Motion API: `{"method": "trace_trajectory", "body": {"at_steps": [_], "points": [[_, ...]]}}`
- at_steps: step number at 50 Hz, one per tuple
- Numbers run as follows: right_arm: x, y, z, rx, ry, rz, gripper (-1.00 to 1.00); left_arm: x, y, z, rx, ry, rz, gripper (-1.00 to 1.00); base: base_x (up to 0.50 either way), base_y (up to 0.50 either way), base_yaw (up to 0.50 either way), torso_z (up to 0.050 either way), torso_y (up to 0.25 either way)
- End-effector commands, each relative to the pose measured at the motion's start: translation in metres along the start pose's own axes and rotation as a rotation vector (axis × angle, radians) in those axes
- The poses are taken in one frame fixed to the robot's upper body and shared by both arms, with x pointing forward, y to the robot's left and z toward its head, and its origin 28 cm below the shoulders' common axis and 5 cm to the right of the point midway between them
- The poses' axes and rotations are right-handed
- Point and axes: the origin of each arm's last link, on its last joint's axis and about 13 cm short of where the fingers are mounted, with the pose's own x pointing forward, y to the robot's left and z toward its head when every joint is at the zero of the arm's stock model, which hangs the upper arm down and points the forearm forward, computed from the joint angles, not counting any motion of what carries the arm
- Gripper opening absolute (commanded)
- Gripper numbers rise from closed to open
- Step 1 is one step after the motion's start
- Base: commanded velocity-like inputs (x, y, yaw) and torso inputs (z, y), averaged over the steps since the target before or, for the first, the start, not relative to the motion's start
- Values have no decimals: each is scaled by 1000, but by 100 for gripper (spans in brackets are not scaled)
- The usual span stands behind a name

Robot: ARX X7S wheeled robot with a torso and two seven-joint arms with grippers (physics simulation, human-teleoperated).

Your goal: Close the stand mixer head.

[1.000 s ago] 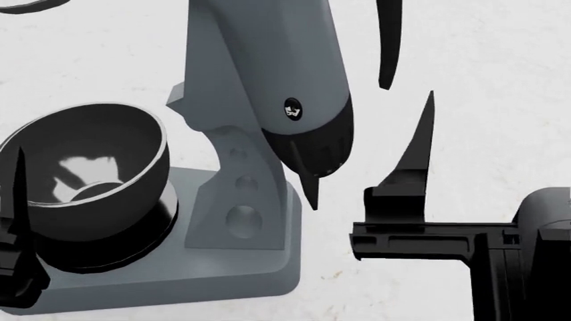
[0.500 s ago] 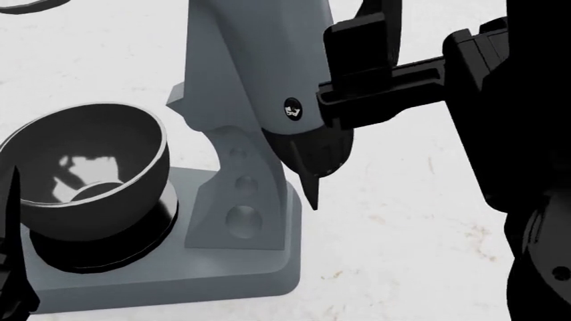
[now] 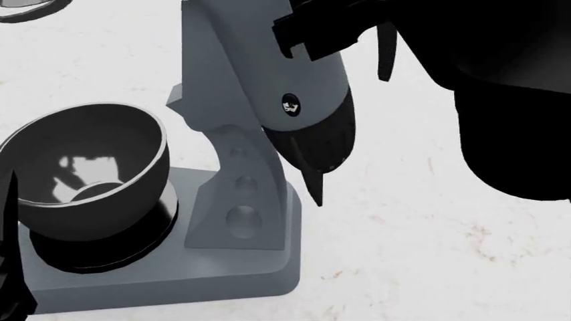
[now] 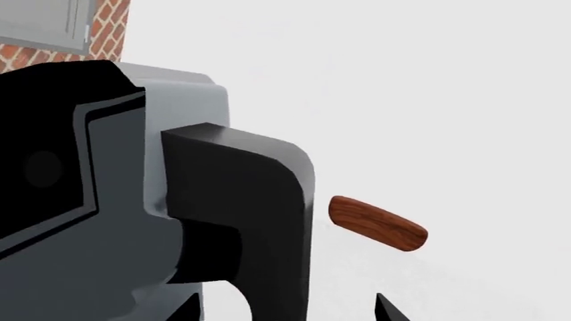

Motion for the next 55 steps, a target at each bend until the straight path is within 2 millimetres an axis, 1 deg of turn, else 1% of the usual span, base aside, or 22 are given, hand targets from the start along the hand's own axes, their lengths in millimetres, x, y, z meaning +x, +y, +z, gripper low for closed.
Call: {"method": "trace_trajectory", "body": {"at_steps": [1, 6, 8, 10, 11, 15, 17, 18, 25, 27, 30, 31, 34, 38, 43, 47, 50, 53, 55], "points": [[28, 32, -5, -28, 79, 215, 100, -1, -2, -1, -7, -32, 0, 100, 11, 0, 7, 0, 0], [32, 50, 4, -13, 81, 336, 100, -2, -1, 0, -10, -33, 8, 100, 7, 0, 7, 0, 0], [33, 54, 7, -15, 81, 362, 100, -2, -1, 0, -10, -33, 8, 100, 5, 0, 7, 0, 0], [36, 63, 11, -1, 86, 422, 100, -2, -1, 0, -11, -34, 6, 100, 6, 0, 7, 0, 0], [37, 66, 11, -13, 89, 424, 100, -2, -1, 0, -13, -35, 6, 100, 10, 0, 6, 0, 0], [43, 81, 4, -65, 125, 472, 100, -4, 1, 1, -14, -38, 12, 100, 0, 1, 5, 0, 0], [47, 90, -5, -131, 154, 478, 100, -5, 2, 2, -18, -41, 18, 100, 0, 3, 5, -8, 0], [48, 95, -7, -133, 175, 498, 100, -5, 3, 2, -20, -43, 19, 100, 0, 3, 4, 0, 0], [56, 121, -11, -263, 234, 548, 100, -5, 5, 2, -32, -47, 21, 100, 5, 3, 6, -3, 0], [56, 131, -12, -294, 245, 571, 100, -6, 7, 2, -39, -51, 26, 100, 5, 4, 8, -5, 0], [55, 152, -19, -329, 268, 603, 100, -8, 10, 1, -52, -53, 35, 100, 5, 3, 7, -4, 0], [55, 155, -21, -338, 274, 610, 100, -8, 11, 1, -54, -53, 35, 100, 0, 3, 6, 0, 0], [54, 171, -33, -384, 308, 651, 100, -7, 12, 0, -65, -52, 36, 100, 10, 4, 7, -7, 0], [53, 189, -47, -397, 319, 675, 100, -9, 13, 1, -75, -59, 38, 100, 13, 6, 10, -11, 0], [51, 199, -58, -381, 335, 681, 100, -10, 16, 1, -82, -62, 43, 100, 15, 7, 13, -12, 0], [43, 210, -77, -423, 374, 720, 100, -11, 16, 2, -84, -65, 44, 100, 16, 9, 15, -13, 0], [33, 219, -96, -487, 417, 791, 100, -10, 16, 2, -88, -63, 42, 100, 14, 9, 13, -13, 0], [27, 223, -107, -500, 440, 811, 100, -11, 16, 2, -86, -60, 42, 100, 13, 9, 10, -7, 0], [21, 227, -119, -512, 469, 834, 100, -11, 17, 2, -88, -60, 45, 100, 6, 8, 7, -6, 0]]}}
